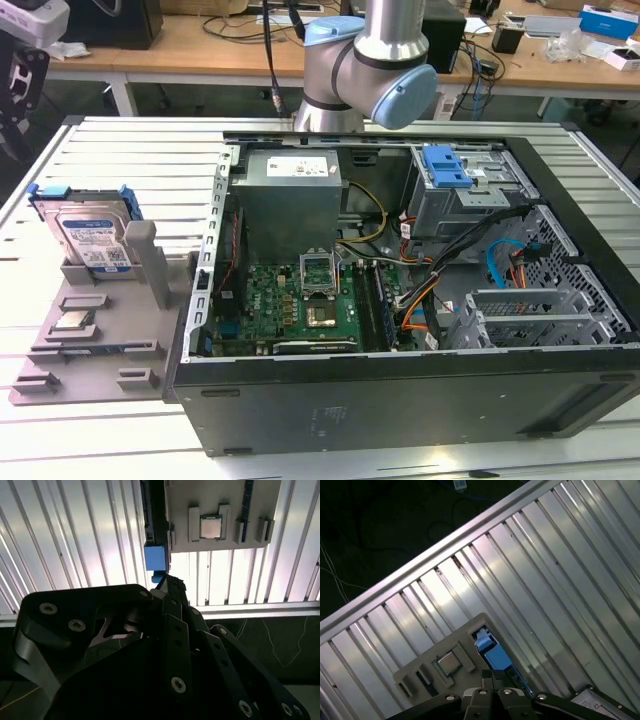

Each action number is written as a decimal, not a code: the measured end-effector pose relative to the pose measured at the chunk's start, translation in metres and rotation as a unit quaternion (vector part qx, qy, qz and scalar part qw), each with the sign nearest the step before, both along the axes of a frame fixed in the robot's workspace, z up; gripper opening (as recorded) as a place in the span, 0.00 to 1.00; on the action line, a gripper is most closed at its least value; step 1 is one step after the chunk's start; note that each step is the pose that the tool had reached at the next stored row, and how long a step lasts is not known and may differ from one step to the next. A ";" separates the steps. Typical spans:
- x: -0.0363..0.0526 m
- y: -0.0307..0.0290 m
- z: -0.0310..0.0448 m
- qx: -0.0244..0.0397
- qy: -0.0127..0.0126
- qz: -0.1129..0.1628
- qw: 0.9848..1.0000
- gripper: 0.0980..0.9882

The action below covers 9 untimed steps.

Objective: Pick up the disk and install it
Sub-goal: 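Pick up the disk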

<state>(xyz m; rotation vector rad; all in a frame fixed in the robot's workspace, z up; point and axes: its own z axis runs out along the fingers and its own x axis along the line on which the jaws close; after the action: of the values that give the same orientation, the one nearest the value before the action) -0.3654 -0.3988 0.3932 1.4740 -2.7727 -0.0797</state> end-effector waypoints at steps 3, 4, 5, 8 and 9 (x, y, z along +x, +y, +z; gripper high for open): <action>0.0000 0.0000 0.0000 0.000 0.000 0.022 1.000 0.01; 0.0000 0.0000 0.0000 0.000 0.000 0.025 1.000 0.01; 0.0000 0.0000 0.0000 0.000 0.000 0.030 1.000 0.01; 0.0000 0.0000 0.0000 0.000 0.000 0.045 0.999 0.01; 0.0000 0.0000 0.0000 0.000 0.000 0.051 0.999 0.01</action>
<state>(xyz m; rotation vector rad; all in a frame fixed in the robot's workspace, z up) -0.3654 -0.3988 0.3933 1.6110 -2.6924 -0.0796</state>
